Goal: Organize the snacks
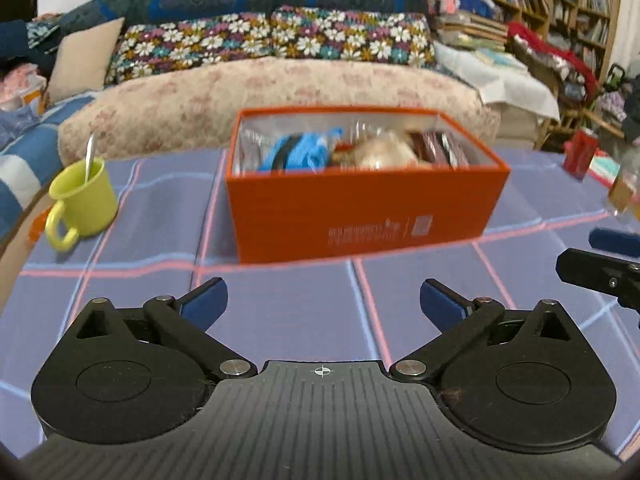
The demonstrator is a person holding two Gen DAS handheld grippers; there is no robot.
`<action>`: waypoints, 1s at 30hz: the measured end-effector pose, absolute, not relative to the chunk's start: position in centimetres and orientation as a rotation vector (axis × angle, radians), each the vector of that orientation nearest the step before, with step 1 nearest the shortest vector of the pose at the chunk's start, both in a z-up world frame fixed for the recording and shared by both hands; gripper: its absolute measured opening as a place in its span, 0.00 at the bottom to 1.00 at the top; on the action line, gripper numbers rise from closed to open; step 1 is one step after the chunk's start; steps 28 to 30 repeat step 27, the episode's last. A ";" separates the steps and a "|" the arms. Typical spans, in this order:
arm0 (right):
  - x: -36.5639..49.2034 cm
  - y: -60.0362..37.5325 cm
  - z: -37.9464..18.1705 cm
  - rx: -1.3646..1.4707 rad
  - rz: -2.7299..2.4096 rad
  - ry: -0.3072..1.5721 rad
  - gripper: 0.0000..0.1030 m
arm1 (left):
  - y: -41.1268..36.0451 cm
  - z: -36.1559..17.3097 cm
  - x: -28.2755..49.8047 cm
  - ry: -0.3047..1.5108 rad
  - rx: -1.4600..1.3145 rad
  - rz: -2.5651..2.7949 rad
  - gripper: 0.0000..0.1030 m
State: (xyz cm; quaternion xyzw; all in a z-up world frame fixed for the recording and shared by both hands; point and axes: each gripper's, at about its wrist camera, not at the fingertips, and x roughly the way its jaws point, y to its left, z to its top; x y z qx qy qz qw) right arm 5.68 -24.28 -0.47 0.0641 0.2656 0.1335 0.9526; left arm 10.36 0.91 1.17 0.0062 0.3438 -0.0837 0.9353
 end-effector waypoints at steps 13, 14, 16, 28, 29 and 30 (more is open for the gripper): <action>4.8 -24.1 -0.7 0.127 0.108 0.626 1.00 | 0.0 1.9 9.7 0.696 0.043 -0.100 0.80; 4.9 -24.0 -0.7 0.132 0.110 0.632 1.00 | -0.1 1.8 9.8 0.701 0.045 -0.097 0.80; 5.1 -23.8 -0.8 0.137 0.114 0.635 1.00 | -0.1 1.7 10.1 0.715 0.031 -0.100 0.79; 7.2 -21.3 -2.0 0.118 0.122 0.681 1.00 | 0.1 0.8 10.7 0.714 0.024 -0.105 0.74; 7.2 -21.3 -2.0 0.118 0.122 0.681 1.00 | 0.1 0.8 10.7 0.714 0.024 -0.105 0.74; 7.2 -21.3 -2.0 0.118 0.122 0.681 1.00 | 0.1 0.8 10.7 0.714 0.024 -0.105 0.74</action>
